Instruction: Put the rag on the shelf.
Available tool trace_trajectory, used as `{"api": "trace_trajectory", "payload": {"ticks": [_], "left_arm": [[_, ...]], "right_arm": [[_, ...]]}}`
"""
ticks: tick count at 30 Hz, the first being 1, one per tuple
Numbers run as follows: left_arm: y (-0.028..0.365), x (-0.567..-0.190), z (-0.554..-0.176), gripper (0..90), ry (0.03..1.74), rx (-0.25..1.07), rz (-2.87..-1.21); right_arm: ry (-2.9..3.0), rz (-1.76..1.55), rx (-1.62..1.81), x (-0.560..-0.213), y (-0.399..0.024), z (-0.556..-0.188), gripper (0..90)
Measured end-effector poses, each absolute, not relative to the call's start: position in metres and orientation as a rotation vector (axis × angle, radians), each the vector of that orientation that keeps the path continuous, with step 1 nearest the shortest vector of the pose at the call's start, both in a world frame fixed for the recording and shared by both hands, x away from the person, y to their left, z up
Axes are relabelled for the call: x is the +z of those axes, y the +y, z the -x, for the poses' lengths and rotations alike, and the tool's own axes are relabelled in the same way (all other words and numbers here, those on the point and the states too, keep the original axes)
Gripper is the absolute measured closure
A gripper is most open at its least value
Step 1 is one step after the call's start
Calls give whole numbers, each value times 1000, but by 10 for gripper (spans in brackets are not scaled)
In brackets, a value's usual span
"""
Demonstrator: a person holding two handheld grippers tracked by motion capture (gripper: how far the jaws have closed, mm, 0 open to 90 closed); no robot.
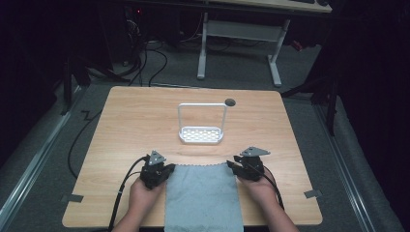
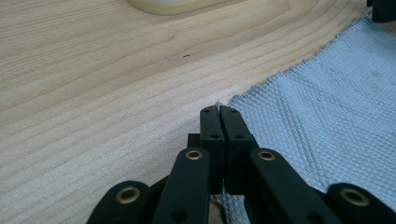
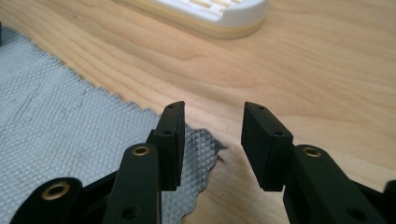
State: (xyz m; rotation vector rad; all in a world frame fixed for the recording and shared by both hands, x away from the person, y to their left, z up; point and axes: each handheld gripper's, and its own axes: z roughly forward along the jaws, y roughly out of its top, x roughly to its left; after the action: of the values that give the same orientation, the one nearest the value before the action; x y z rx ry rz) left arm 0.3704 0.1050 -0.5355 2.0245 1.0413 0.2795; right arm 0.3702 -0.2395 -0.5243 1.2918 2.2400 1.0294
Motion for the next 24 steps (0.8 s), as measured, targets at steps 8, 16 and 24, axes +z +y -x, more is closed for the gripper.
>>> {"api": "trace_trajectory", "payload": {"ticks": [8, 16, 24], "left_arm": [[105, -535, -371, 893, 1043, 273, -2022], [106, -534, -370, 894, 1031, 270, -2024], [113, -522, -364, 894, 998, 302, -1935]], "right_arm": [[2255, -1271, 1010, -530, -234, -366, 674], [2267, -1237, 1049, -529, -230, -359, 885], [2204, -1221, 1105, -521, -232, -353, 885]]}}
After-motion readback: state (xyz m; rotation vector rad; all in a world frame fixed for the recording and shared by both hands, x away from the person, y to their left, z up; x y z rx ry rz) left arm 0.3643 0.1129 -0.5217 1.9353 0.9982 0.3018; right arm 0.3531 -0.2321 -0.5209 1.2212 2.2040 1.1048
